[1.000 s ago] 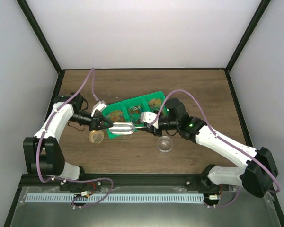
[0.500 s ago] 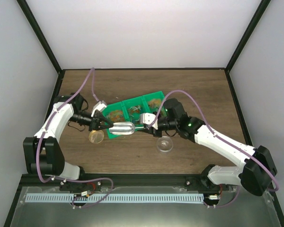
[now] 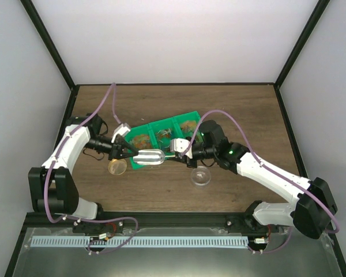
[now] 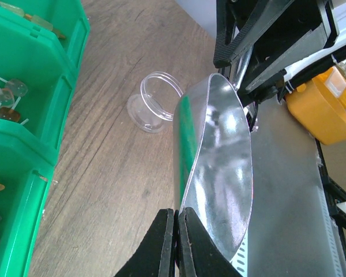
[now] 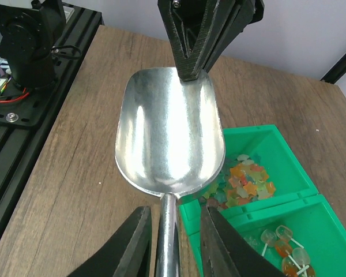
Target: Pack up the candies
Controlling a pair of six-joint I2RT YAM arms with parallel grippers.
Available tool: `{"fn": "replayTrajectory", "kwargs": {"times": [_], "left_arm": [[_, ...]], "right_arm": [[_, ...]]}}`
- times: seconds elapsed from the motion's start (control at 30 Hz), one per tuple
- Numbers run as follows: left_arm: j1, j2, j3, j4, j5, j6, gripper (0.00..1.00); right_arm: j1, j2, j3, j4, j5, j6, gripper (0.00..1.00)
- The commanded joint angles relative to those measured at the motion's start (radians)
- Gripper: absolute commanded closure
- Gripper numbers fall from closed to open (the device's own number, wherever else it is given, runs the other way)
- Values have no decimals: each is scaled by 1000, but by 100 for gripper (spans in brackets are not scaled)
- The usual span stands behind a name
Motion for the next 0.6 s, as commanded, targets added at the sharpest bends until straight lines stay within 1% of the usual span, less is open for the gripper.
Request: {"fn": "replayTrajectory", "kwargs": {"times": [0.0,0.07,0.23,0.27,0.37,0.4,0.47,0.5,0.57], "left_arm": [[-6,-2,9,-2,43,45,96],[-7,-1,9,-2,43,43,96],[-10,2,10,-2,42,42,96],[-10,3,12,0,41,40,96],[-11,2,12,34,35,2,95],[-10,0,18,56,24,-35,87],[-8,-8,38,155,-34,-150,52],[-8,-16,49,218,-87,-224,42],[-7,-45,67,378,-198,-358,33]], "right_arm": [[8,-1,38,-5,-18,-8,76],[9,0,40,-6,-16,-10,81],[8,-4,40,-15,-5,-15,97],[8,-4,41,-17,-3,-12,99],[8,-10,43,-25,6,5,99],[9,-14,44,-28,13,14,99],[8,-26,45,-42,34,37,99],[7,-33,47,-55,52,53,99],[1,-50,49,-92,86,88,99]]}}
